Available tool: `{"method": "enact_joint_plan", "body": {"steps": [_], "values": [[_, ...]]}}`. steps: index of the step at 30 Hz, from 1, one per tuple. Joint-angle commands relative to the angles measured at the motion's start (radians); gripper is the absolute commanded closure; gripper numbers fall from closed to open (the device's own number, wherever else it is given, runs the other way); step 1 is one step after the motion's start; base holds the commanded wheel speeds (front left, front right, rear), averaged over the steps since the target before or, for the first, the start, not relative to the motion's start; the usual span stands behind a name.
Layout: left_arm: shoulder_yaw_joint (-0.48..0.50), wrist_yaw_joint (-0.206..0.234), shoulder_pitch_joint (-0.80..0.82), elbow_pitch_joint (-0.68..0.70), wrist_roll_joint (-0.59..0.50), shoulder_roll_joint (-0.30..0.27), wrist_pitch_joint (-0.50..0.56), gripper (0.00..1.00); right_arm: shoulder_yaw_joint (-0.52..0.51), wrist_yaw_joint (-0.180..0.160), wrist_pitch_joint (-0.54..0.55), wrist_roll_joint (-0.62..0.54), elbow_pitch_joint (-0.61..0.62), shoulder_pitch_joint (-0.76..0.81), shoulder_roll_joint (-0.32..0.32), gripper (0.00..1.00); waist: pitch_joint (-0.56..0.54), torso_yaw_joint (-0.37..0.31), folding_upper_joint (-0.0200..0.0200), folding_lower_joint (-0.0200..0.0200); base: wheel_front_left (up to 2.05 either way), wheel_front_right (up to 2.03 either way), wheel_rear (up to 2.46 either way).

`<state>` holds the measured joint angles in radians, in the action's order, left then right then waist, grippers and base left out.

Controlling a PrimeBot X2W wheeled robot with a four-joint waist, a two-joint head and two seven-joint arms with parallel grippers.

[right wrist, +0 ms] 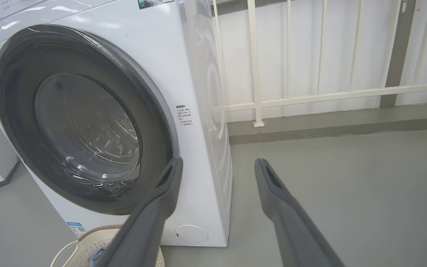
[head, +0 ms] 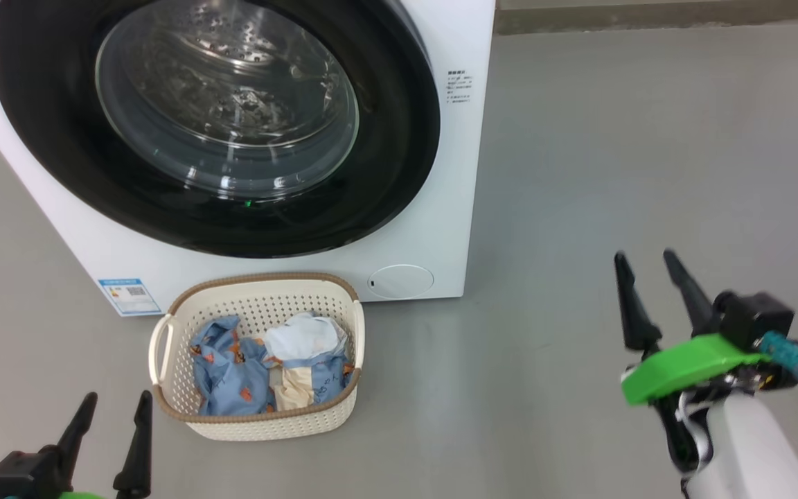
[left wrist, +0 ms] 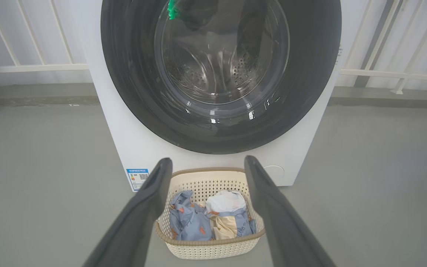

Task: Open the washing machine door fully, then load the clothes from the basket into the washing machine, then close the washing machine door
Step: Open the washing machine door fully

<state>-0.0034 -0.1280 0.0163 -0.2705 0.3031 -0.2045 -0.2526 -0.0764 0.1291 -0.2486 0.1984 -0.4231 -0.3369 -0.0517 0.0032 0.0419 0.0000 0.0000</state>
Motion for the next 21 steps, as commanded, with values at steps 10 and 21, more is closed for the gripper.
{"method": "enact_joint_plan", "body": {"steps": [10,21], "values": [[0.007,-0.003,0.033,0.023,0.015,-0.039,-0.009,0.00,-0.050,0.002,-0.004,0.266,0.013,-0.161,0.001,0.00,0.020,0.017,0.0000,0.0000,0.00,0.00,0.00],[-0.031,-0.003,0.060,0.011,0.043,-0.066,-0.009,0.00,-0.099,0.002,-0.008,0.690,-0.129,-0.263,0.001,1.00,0.061,0.034,0.0000,0.0000,0.00,0.00,0.00]]}}
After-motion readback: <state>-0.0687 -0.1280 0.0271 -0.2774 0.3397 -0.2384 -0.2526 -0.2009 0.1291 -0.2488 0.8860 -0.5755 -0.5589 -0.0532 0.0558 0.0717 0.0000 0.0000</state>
